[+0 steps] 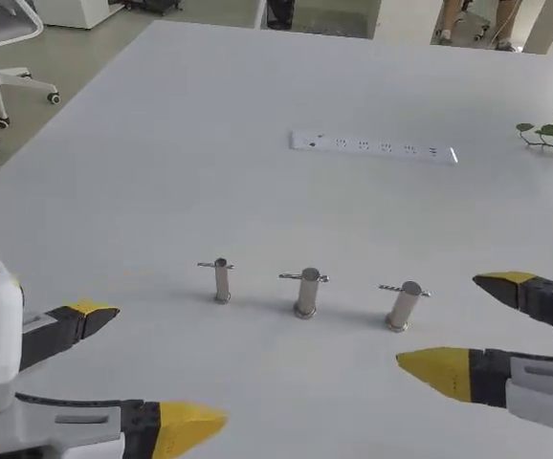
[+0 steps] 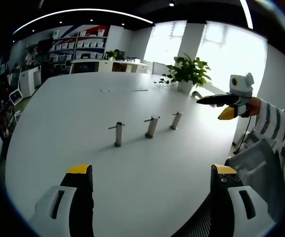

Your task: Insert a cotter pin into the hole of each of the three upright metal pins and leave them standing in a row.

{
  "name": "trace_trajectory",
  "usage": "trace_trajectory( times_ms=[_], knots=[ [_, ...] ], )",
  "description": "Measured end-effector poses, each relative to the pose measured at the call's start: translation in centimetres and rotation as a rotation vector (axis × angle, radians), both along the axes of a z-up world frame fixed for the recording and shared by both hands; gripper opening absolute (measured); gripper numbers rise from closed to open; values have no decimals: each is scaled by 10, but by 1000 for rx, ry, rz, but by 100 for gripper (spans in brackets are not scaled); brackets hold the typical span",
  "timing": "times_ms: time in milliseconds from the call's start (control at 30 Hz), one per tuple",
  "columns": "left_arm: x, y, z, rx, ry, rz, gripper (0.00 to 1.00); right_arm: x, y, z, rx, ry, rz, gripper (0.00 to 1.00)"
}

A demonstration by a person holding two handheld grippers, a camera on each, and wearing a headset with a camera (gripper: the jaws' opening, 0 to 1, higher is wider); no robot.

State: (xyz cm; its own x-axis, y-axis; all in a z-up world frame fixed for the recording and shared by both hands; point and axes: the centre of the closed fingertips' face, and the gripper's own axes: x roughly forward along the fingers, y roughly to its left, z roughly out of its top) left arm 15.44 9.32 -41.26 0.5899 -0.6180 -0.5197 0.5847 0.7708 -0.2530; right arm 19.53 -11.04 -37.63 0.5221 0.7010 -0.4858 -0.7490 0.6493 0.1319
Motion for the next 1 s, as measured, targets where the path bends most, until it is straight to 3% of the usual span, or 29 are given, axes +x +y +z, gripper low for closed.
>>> trace_trajectory(
  times_ms=[233,333,433,633,800,1000],
  knots=[
    [0,0,-1,-17,9,10,99,-5,-8,-1,4,32,-51,88],
    [-1,1,-5,-21,11,16,99,-9,-7,-4,-19,37,-32,90],
    [-5,1,-13,-17,33,22,99,-12,-9,-8,-42,49,-33,92],
    [-8,4,-17,-25,61,42,99,-11,-15,-15,-25,85,-95,94],
    [-1,11,-13,-21,40,70,95,-13,-23,-26,-63,110,-118,95],
    [3,20,-7,-26,35,123,99,-11,-35,-33,-58,139,-170,97]
  ],
)
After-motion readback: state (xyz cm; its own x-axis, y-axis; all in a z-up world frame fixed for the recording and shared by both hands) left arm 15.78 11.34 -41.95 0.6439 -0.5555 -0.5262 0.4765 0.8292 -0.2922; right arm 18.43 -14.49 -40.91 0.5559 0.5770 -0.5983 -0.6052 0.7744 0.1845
